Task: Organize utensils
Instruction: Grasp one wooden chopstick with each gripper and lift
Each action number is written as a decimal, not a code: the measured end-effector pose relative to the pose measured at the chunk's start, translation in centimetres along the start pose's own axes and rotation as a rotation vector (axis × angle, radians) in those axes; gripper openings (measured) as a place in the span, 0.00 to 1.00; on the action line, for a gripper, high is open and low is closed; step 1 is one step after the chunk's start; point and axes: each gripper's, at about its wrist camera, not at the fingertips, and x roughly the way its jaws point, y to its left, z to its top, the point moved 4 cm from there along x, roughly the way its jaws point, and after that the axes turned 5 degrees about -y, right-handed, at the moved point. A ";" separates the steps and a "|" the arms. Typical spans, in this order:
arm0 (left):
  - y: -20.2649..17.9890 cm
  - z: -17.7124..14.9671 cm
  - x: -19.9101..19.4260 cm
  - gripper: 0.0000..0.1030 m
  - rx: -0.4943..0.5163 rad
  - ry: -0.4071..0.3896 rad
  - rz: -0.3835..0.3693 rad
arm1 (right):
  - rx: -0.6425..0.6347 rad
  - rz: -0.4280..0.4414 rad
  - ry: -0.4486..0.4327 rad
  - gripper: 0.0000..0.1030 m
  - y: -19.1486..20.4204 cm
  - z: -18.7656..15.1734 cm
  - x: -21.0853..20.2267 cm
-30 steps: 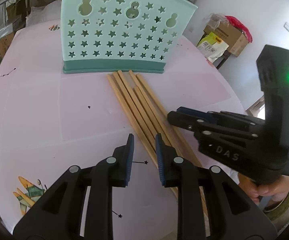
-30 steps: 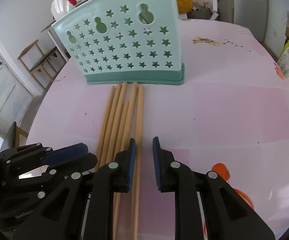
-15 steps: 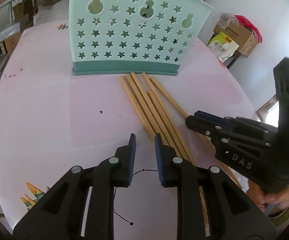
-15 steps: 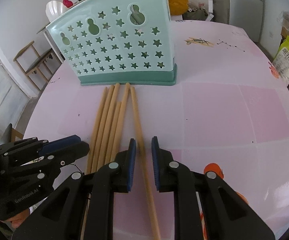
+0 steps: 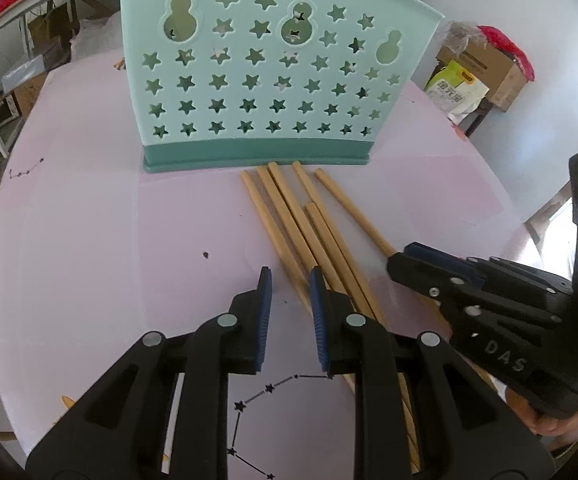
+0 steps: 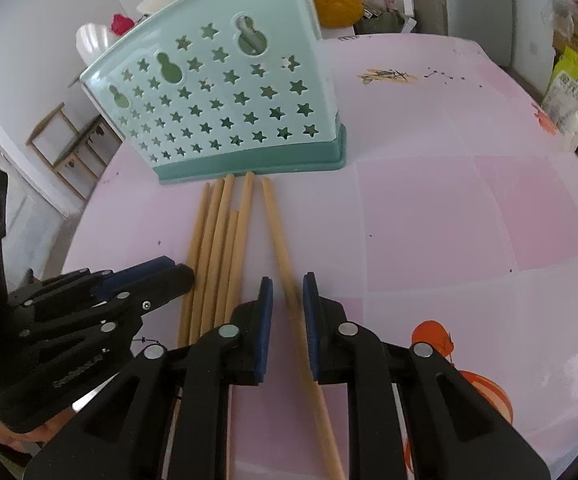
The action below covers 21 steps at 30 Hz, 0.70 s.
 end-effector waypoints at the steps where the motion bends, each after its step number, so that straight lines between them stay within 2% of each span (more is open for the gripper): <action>1: 0.0 0.0 0.0 0.11 0.003 0.000 0.010 | 0.009 0.005 0.000 0.11 -0.1 0.0 0.0; 6: 0.4 -0.1 -0.3 0.05 0.007 0.002 0.053 | 0.059 0.048 0.008 0.07 -1.2 0.2 0.1; 11: 2.6 -1.3 -1.8 0.04 -0.028 0.023 0.095 | 0.092 0.071 0.040 0.07 -1.7 -0.2 -0.4; 16: 4.5 -2.7 -3.2 0.05 -0.063 0.049 0.084 | 0.063 0.080 0.092 0.07 -1.8 -0.8 -1.2; 18: 4.5 -2.8 -3.2 0.15 -0.040 0.065 0.077 | 0.044 0.081 0.113 0.08 -1.6 -0.5 -1.0; 21: 4.0 -2.3 -2.8 0.22 0.009 0.091 0.068 | -0.012 0.059 0.127 0.13 -1.0 0.2 -0.6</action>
